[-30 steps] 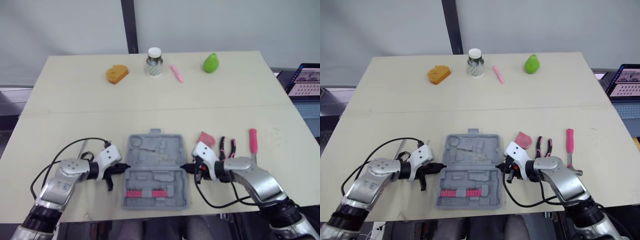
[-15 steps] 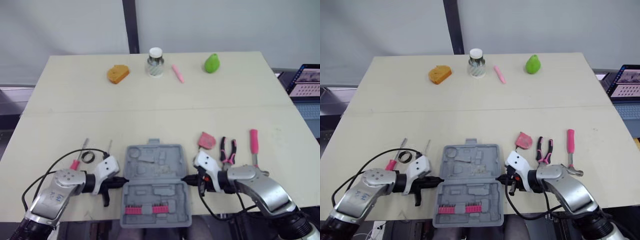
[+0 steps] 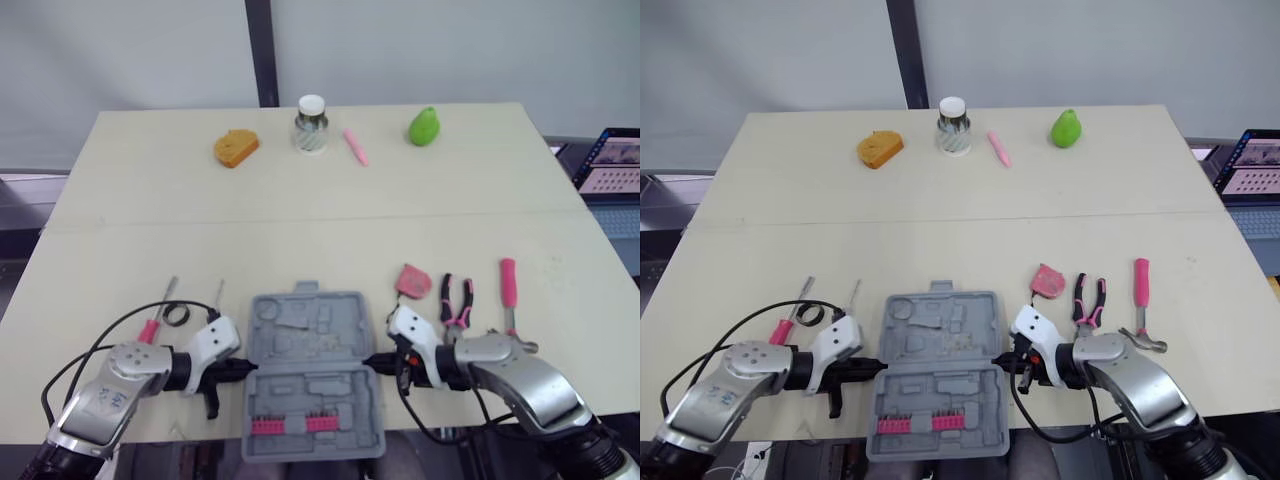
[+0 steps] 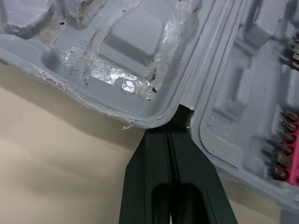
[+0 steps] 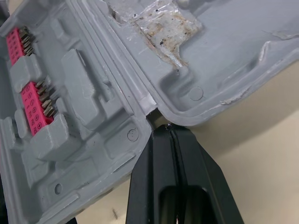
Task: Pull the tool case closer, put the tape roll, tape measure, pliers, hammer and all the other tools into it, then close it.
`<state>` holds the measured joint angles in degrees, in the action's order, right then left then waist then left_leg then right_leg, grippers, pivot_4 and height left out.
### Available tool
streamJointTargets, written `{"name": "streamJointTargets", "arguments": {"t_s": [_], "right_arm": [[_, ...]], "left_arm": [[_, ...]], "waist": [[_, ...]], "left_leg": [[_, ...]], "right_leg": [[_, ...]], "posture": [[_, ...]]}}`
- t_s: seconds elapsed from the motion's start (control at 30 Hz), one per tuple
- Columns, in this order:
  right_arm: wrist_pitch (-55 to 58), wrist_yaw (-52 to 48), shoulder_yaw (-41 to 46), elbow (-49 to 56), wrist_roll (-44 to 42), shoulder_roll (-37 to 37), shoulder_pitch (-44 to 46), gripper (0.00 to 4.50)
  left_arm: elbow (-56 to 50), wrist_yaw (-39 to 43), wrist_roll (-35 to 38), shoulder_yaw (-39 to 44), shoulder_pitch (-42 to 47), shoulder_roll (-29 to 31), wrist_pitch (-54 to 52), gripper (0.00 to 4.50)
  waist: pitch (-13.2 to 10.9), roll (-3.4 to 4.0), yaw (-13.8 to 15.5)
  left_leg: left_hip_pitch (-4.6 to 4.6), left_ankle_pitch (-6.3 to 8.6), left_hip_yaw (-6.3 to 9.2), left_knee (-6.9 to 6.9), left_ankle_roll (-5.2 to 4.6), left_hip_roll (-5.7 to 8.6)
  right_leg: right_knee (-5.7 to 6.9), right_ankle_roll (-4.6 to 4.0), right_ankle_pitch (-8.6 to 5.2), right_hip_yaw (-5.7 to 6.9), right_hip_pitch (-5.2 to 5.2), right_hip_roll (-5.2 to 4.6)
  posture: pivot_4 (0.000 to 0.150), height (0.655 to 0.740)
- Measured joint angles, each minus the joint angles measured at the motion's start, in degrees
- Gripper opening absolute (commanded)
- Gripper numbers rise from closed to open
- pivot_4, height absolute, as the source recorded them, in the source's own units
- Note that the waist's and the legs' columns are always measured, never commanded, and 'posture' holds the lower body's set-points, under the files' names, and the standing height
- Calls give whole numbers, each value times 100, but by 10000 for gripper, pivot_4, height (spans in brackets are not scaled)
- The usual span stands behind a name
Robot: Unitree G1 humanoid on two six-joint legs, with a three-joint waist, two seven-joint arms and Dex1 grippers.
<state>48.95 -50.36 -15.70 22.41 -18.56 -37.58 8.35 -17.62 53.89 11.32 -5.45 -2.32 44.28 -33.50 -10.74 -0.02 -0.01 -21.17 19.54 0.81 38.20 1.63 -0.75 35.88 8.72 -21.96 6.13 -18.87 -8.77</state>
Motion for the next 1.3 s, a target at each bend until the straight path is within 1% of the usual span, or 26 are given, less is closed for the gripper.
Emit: {"name": "streamJointTargets", "arguments": {"t_s": [1.3], "right_arm": [[14, -13, -76, 62, -169, -100, -74, 474]], "left_arm": [[-116, -1, 159, -28, -145, 183, -66, 0]], "waist": [[0, 0, 2]], "left_leg": [[-1, 0, -1, 1, 0, 0]], "right_leg": [[-1, 0, 0, -1, 0, 0]], "posture": [[1500, 7400]]}}
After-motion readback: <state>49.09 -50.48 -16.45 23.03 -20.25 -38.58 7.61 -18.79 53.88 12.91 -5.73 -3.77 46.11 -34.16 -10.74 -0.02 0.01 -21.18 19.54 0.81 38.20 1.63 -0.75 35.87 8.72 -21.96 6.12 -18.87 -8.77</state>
